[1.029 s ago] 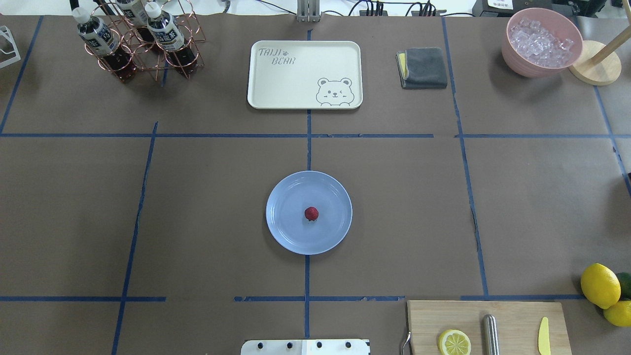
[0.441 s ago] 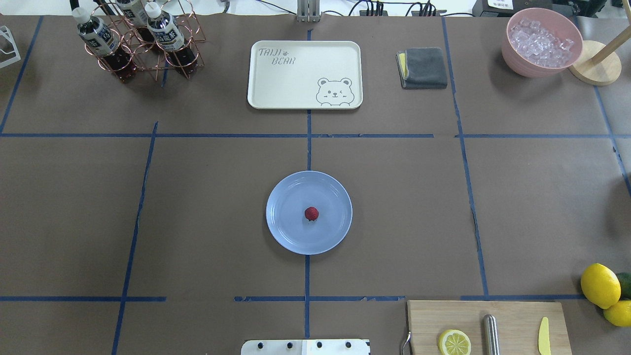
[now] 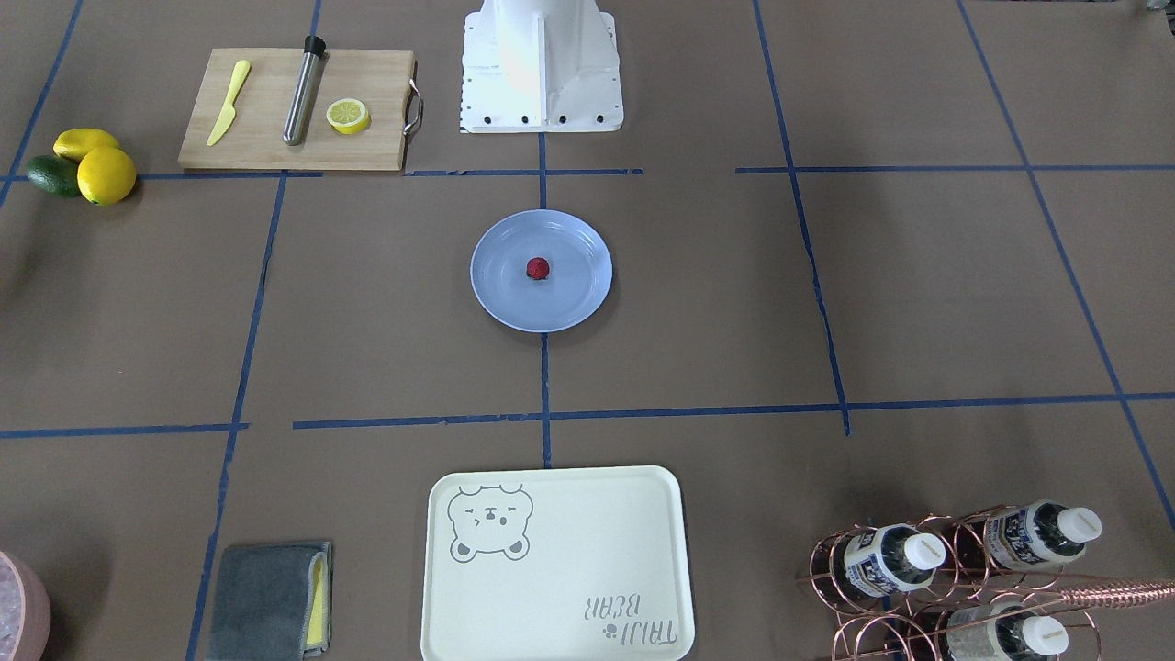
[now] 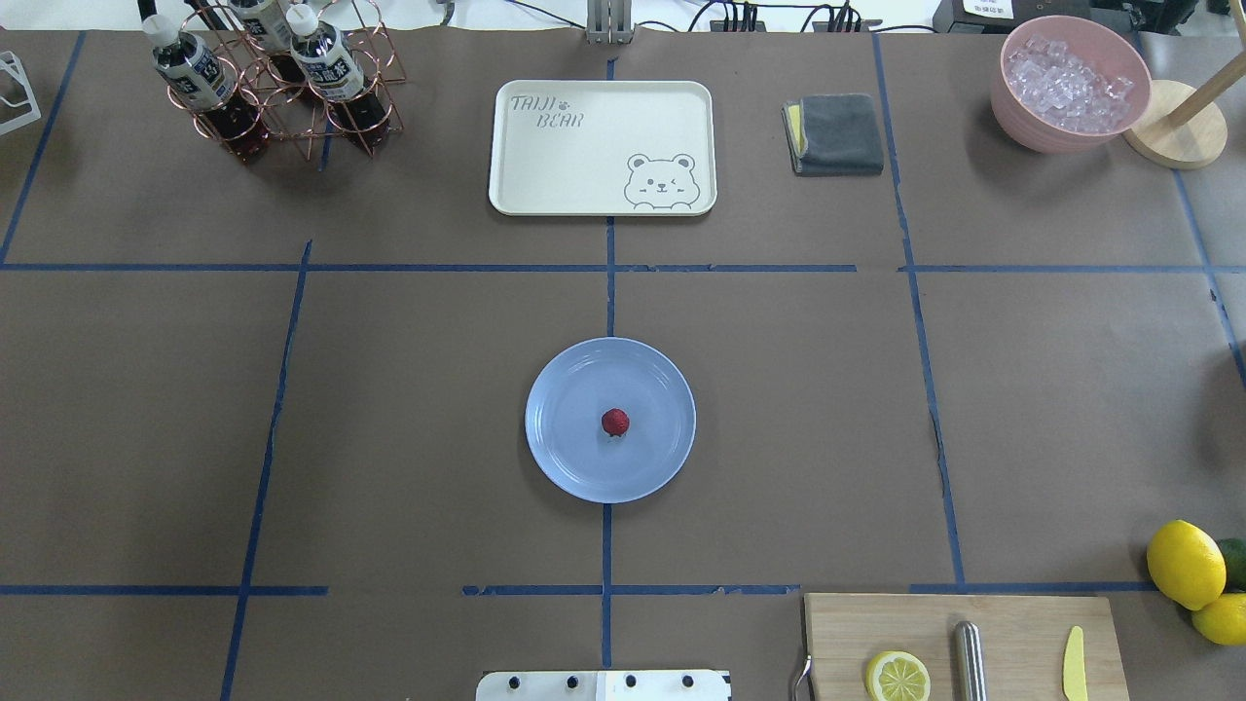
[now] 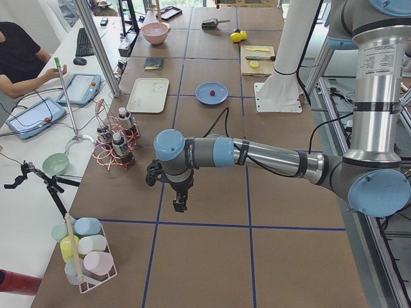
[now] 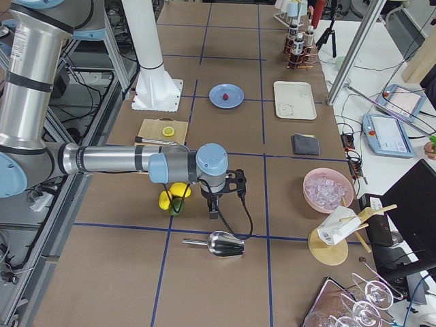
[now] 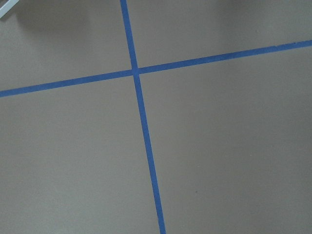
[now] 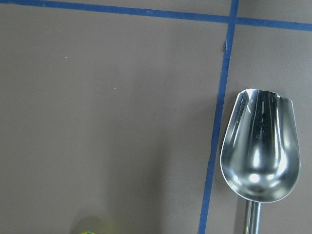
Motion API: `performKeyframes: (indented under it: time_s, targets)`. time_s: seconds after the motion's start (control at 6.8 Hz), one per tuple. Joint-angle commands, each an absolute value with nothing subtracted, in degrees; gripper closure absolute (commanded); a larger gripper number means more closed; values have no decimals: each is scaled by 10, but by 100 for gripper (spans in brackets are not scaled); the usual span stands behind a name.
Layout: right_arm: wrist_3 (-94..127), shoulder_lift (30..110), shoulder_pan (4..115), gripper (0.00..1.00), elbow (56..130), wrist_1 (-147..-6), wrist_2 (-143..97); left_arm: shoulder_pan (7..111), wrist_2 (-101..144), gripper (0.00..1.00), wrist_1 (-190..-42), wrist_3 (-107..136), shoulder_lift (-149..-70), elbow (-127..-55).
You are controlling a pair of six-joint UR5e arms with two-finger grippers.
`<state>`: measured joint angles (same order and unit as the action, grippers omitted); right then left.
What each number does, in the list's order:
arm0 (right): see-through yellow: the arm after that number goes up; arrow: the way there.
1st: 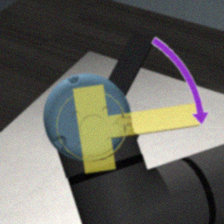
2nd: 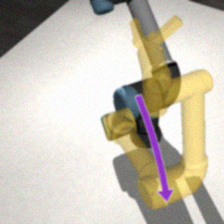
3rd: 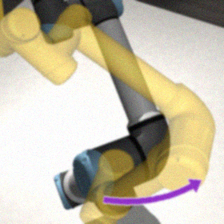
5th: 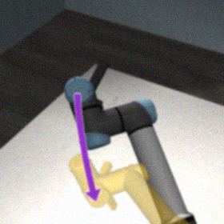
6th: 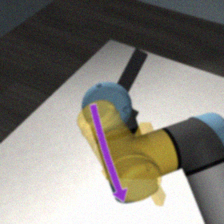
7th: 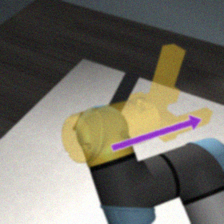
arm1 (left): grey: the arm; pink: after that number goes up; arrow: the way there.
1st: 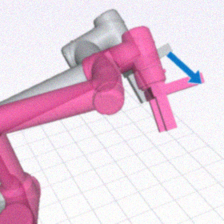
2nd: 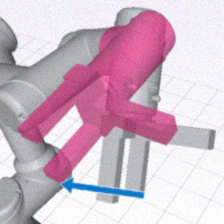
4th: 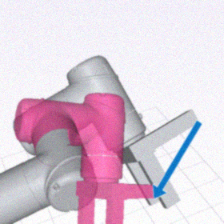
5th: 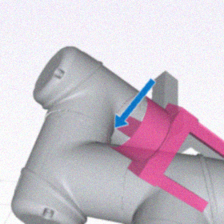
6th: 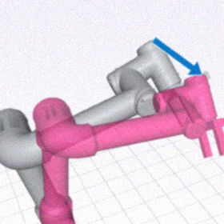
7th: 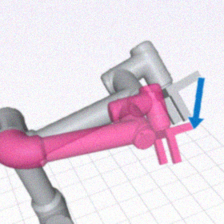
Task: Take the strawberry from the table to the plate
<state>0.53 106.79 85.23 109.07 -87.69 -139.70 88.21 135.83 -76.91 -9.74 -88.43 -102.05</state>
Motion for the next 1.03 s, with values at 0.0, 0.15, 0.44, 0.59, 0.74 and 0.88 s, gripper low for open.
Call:
performKeyframes:
  time_s: [0.0, 0.15, 0.44, 0.59, 0.74, 0.88]
  targets:
    - [27, 1062, 852, 0, 1083, -875, -1400, 906, 1360, 0, -779, -99, -885, -1013]
    - [27, 1061, 852, 0, 1078, -875, -1398, 921, 1364, 0, -792, -101, -882, -1033]
    - [27, 1049, 852, 0, 1074, -875, -1397, 930, 1375, 0, -792, -101, -863, -1018]
    - [27, 1048, 852, 0, 1077, -875, -1397, 931, 1365, 0, -792, -100, -863, -1026]
    - [23, 1043, 852, 0, 1077, -875, -1396, 931, 1352, 0, -791, -95, -860, -1026]
    - [22, 1035, 852, 0, 1074, -876, -1384, 932, 1354, 0, -793, -95, -833, -1039]
